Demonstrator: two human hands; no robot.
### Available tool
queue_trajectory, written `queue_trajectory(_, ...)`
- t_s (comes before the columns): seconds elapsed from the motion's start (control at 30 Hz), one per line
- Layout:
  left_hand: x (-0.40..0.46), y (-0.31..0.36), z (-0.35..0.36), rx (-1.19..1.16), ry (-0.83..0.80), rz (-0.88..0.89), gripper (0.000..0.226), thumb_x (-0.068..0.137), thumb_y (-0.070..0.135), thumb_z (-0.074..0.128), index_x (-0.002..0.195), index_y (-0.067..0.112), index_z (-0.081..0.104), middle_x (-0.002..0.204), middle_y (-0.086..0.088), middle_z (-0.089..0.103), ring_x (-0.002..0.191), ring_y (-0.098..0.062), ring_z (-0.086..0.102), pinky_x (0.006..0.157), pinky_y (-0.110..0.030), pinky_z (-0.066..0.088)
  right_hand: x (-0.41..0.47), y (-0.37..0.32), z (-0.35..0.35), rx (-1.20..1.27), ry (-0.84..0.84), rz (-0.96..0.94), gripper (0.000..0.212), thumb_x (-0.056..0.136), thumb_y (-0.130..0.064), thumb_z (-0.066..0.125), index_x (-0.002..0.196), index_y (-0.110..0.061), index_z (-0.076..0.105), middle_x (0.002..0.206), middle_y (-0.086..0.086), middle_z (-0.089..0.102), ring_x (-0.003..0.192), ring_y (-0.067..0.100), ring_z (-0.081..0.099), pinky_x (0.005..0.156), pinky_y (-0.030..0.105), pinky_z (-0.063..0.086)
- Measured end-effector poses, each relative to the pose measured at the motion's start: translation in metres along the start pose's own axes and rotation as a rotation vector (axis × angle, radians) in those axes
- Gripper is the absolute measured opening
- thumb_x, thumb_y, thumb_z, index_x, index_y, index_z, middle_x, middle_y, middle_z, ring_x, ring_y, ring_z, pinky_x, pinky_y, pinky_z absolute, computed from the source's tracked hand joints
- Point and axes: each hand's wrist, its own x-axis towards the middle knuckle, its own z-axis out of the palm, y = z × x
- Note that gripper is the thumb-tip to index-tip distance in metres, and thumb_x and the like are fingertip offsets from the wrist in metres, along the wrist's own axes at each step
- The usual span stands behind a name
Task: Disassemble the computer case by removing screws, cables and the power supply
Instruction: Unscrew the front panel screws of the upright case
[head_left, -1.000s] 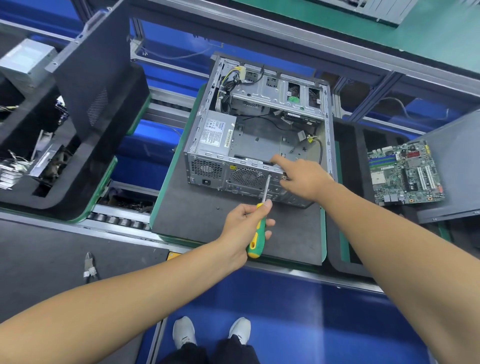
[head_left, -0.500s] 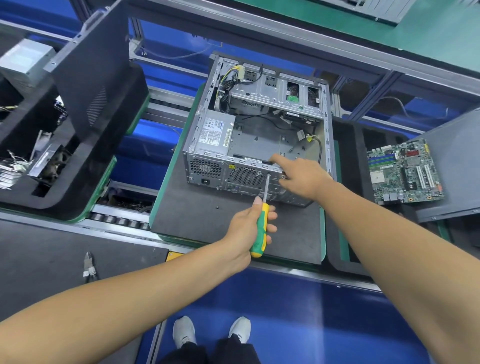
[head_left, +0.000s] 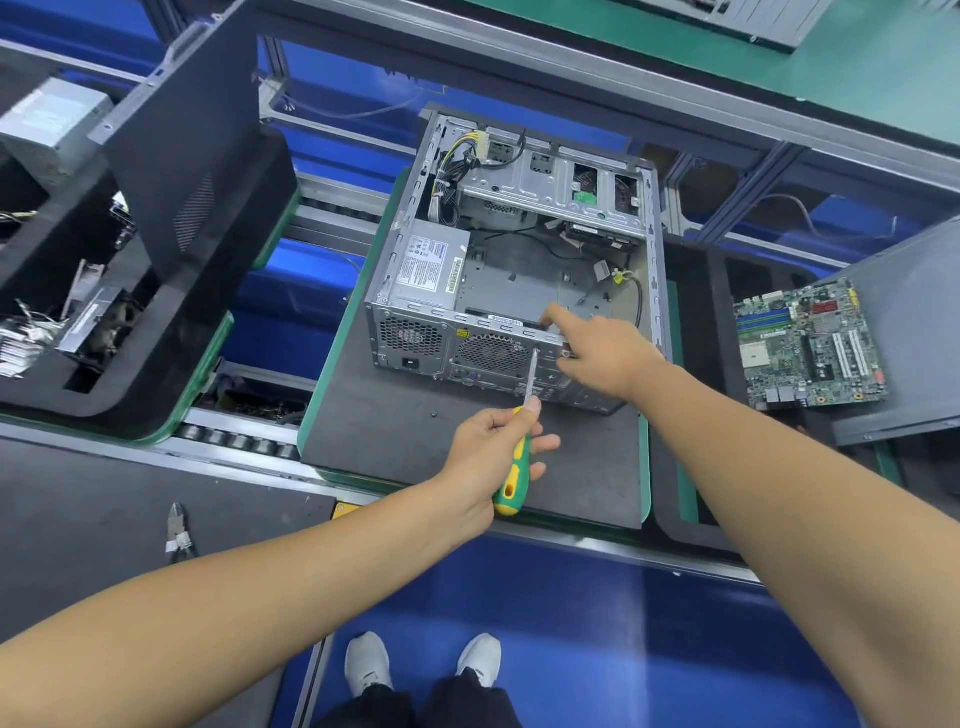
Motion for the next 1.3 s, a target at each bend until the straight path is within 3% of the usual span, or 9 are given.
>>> queue_trajectory(0.17, -0.002, -0.001, -0.003, 0.073, -0.036, -0.001, 0.039, 0.102, 0.049, 0.055, 0.113, 0.013, 0.067, 0.094, 0.003, 0.080, 0.088, -0.012, 0.077, 0.057, -0.024, 0.057, 0.000, 0.001, 0.001, 0.008, -0.005, 0.008, 0.039, 0.086, -0.024, 0.057, 0.115, -0.035, 0.033, 0.057, -0.003, 0.053, 0.053, 0.016, 0.051, 0.048, 0.030, 0.031)
queue_trajectory(0.27, 0.001, 0.009, -0.006, 0.100, -0.069, -0.017, 0.039, 0.108, 0.047, 0.044, 0.120, 0.018, 0.066, 0.097, -0.002, 0.080, 0.077, -0.010, 0.075, 0.055, -0.024, 0.055, 0.001, 0.001, 0.002, 0.002, -0.008, 0.010, 0.037, 0.086, -0.024, 0.057, 0.112, -0.034, 0.032, 0.059, -0.003, 0.054, 0.054, 0.016, 0.052, 0.049, 0.031, 0.032)
queue_trajectory(0.43, 0.009, 0.028, 0.002, 0.132, -0.116, -0.011, 0.036, 0.103, 0.047, 0.055, 0.117, 0.014, 0.054, 0.089, -0.005, 0.072, 0.057, -0.013, 0.059, 0.043, -0.025, 0.042, 0.002, 0.002, 0.003, -0.006, -0.001, 0.010, 0.036, 0.086, -0.026, 0.057, 0.110, -0.032, 0.031, 0.062, -0.006, 0.053, 0.055, 0.015, 0.050, 0.050, 0.032, 0.032)
queue_trajectory(0.6, 0.029, 0.049, 0.020, 0.117, -0.113, 0.032, 0.019, 0.105, 0.029, 0.059, 0.109, 0.012, 0.050, 0.076, -0.005, 0.053, 0.048, -0.012, 0.047, 0.040, -0.022, 0.042, 0.002, 0.003, 0.002, 0.001, 0.004, 0.002, 0.035, 0.085, -0.028, 0.057, 0.107, -0.033, 0.030, 0.061, -0.005, 0.051, 0.054, 0.013, 0.048, 0.049, 0.031, 0.029)
queue_trajectory(0.8, 0.045, 0.048, 0.033, 0.038, -0.041, -0.027, 0.021, 0.102, 0.030, 0.063, 0.107, 0.009, 0.065, 0.063, 0.003, 0.066, 0.041, -0.006, 0.050, 0.044, -0.026, 0.054, 0.003, 0.004, 0.004, 0.007, 0.006, 0.001, 0.035, 0.084, -0.028, 0.056, 0.108, -0.032, 0.031, 0.063, -0.006, 0.052, 0.056, 0.015, 0.047, 0.051, 0.033, 0.029)
queue_trajectory(0.97, 0.049, 0.039, 0.038, 0.013, 0.027, 0.029, 0.019, 0.102, 0.027, 0.064, 0.105, 0.008, 0.065, 0.061, 0.004, 0.067, 0.039, -0.007, 0.047, 0.041, -0.021, 0.047, 0.002, 0.003, 0.004, 0.018, 0.012, -0.015, 0.034, 0.087, -0.032, 0.054, 0.113, -0.033, 0.033, 0.061, -0.005, 0.052, 0.060, 0.024, 0.053, 0.055, 0.035, 0.033)
queue_trajectory(1.3, 0.054, 0.028, 0.024, 0.039, -0.036, 0.066, 0.015, 0.103, 0.026, 0.061, 0.107, 0.012, 0.063, 0.062, 0.002, 0.059, 0.040, -0.008, 0.037, 0.038, -0.020, 0.038, 0.000, 0.001, 0.000, -0.006, -0.002, -0.018, 0.039, 0.088, -0.029, 0.053, 0.123, -0.036, 0.035, 0.060, -0.005, 0.051, 0.056, 0.017, 0.050, 0.057, 0.035, 0.037)
